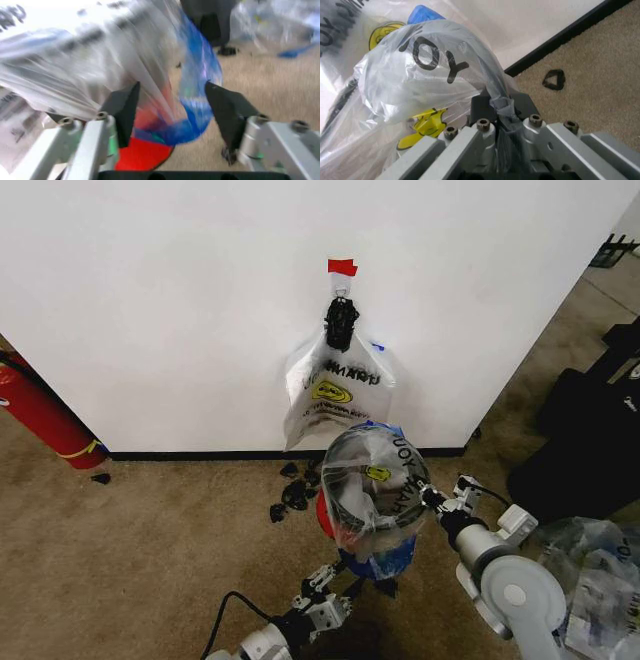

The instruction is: Pick up the garbage bag from the wall and place it over the trash bin.

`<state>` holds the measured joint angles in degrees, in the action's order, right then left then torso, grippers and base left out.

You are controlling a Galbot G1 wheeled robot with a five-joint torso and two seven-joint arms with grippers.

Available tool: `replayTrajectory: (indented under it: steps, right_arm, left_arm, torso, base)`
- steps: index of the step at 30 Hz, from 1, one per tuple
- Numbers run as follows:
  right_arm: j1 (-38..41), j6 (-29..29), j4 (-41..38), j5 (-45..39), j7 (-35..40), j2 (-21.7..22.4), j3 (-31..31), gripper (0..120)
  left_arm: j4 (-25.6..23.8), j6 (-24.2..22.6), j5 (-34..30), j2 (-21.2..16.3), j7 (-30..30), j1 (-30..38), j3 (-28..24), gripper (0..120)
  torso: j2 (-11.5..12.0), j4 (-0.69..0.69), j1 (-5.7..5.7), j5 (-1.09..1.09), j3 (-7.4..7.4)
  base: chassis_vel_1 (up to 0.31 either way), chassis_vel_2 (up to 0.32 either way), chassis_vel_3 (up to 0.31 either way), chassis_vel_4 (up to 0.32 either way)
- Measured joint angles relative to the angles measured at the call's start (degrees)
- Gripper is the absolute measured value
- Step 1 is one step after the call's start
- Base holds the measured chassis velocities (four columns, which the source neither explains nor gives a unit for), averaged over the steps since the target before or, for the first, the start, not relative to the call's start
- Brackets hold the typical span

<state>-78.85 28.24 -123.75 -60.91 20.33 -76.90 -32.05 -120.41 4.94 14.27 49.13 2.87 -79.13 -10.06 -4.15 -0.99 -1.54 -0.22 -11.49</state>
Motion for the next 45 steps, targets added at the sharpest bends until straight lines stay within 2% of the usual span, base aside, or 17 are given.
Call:
replayTrajectory:
  steps: [1, 6, 7, 11, 13, 14, 16, 21, 22, 26, 28, 30, 32, 33, 35, 40, 45]
  right_arm:
    - [0.0, 0.0, 0.0, 0.0, 0.0, 0.0, 0.0, 1]
    - [-0.96, -2.96, 2.34, 6.84, -8.63, 3.26, 0.46, 1]
    - [-0.96, -2.96, 2.34, 6.84, -8.63, 3.26, 0.46, 1]
    - [-0.94, -8.07, 5.34, 12.11, -15.86, 7.4, 1.13, 1]
    - [-0.64, -11.12, 6.97, 13.27, -18.97, 9.4, 1.59, 1]
    - [-0.64, -11.12, 6.97, 13.27, -18.97, 9.4, 1.59, 1]
    - [-0.44, -14.14, 8.5, 13.99, -22.33, 10.88, 1.88, 1]
    - [0.06, -22.04, 13.29, 14.55, -34.87, 14.91, 2.06, 1]
    - [0.06, -22.04, 13.29, 14.55, -34.87, 14.91, 2.06, 1]
    - [0.84, -28.45, 17.58, 13.62, -43.26, 17.29, 2.06, 1]
    - [1.1, -29.87, 18.5, 13.57, -44.68, 17.58, 2.16, 1]
    - [1.74, -31.97, 20.03, 13.51, -47.18, 18.06, 2.62, 1]
    - [2.42, -32.87, 21.03, 13.41, -48.93, 18.4, 3.2, 1]
    - [2.42, -32.87, 21.03, 13.41, -48.93, 18.4, 3.2, 1]
    - [2.54, -33.52, 21.63, 13.42, -50.52, 18.64, 3.32, 1]
    - [1.97, -33.57, 22.03, 13.41, -54.49, 19.57, 2.88, 1]
    - [1.8, -33.56, 22.05, 13.18, -55.06, 20.14, 2.57, 1]
  left_arm:
    - [0.0, 0.0, 0.0, 0.0, 0.0, 0.0, 0.0, 59]
    - [-3.95, 3.53, -8.22, -2.53, -0.52, -0.8, 3.83, 83]
    - [-3.95, 3.53, -8.22, -2.53, -0.52, -0.8, 3.83, 83]
    - [-8.17, 3.37, -19.69, -4.43, -0.86, 0.02, 7.85, 98]
    - [-10.24, 2.49, -26.85, -5.16, -1.19, 0.94, 9.53, 99]
    - [-10.24, 2.49, -26.85, -5.16, -1.19, 0.94, 9.53, 99]
    - [-11.81, 1.5, -33.47, -5.55, -1.43, 1.89, 10.94, 100]
    - [-13.89, -2.63, -51.31, -5.91, -2.69, 5.31, 14.5, 100]
    - [-13.89, -2.63, -51.31, -5.91, -2.69, 5.31, 14.5, 100]
    - [-10.57, -7.46, -65.32, -5.47, -3.79, 12.8, 14.89, 100]
    - [-9.65, -8.58, -67.83, -5.28, -4.06, 14.48, 14.74, 100]
    - [-7.27, -11.39, -74.49, -4.6, -4.64, 18.63, 14.3, 100]
    - [-4.98, -14.18, -80.95, -3.89, -5.25, 22.07, 13.88, 100]
    - [-4.98, -14.18, -80.95, -3.89, -5.25, 22.07, 13.88, 100]
    - [-1.7, -16.63, -85.95, -3.25, -6.63, 25.49, 13.06, 100]
    - [5.5, -22.52, -91.47, -2.77, -12.32, 32.0, 10.86, 100]
    - [8.31, -25.08, -89.98, -2.65, -16.1, 34.51, 9.19, 100]
  torso:
    - [0.0, 0.0, 0.0, 0.0, 0.0]
    - [0.0, -0.01, 0.0, 0.01, 0.0]
    - [0.0, -0.01, 0.0, 0.01, 0.0]
    - [0.0, 0.0, 0.0, 0.02, 0.0]
    - [0.0, -0.01, 0.0, 0.01, 0.0]
    - [0.0, -0.01, 0.0, 0.01, 0.0]
    - [0.0, 0.0, 0.0, 0.01, 0.0]
    - [0.0, 0.0, 0.0, 0.01, 0.0]
    - [0.0, 0.0, 0.0, 0.01, 0.0]
    - [0.0, 0.0, 0.0, 0.0, -0.01]
    - [0.0, -0.01, -0.01, 0.0, -0.01]
    - [0.0, -0.03, -0.01, 0.0, -0.01]
    - [0.0, 0.02, -0.01, 0.01, -0.01]
    - [0.0, 0.02, -0.01, 0.01, -0.01]
    - [0.0, 0.01, -0.01, 0.0, -0.01]
    - [0.0, -0.01, -0.01, 0.0, -0.01]
    - [0.0, -0.01, -0.01, 0.01, -0.01]
  base:
    - [0.0, 0.0, 0.0, 0.0]
    - [0.0, 0.0, 0.0, 0.0]
    - [0.0, 0.0, 0.0, 0.0]
    - [0.0, 0.0, 0.0, 0.0]
    - [0.0, 0.0, 0.0, 0.0]
    - [0.0, 0.0, 0.0, 0.0]
    - [0.0, 0.0, 0.0, 0.0]
    - [0.0, 0.0, 0.0, 0.0]
    - [0.0, 0.0, 0.0, 0.0]
    - [0.0, 0.0, 0.0, 0.0]
    - [0.0, 0.0, 0.0, 0.0]
    - [0.0, 0.0, 0.0, 0.0]
    - [0.0, 0.0, 0.0, 0.0]
    - [0.0, 0.0, 0.0, 0.0]
    - [0.0, 0.0, 0.0, 0.0]
    - [0.0, 0.0, 0.0, 0.0]
    - [0.0, 0.0, 0.0, 0.0]
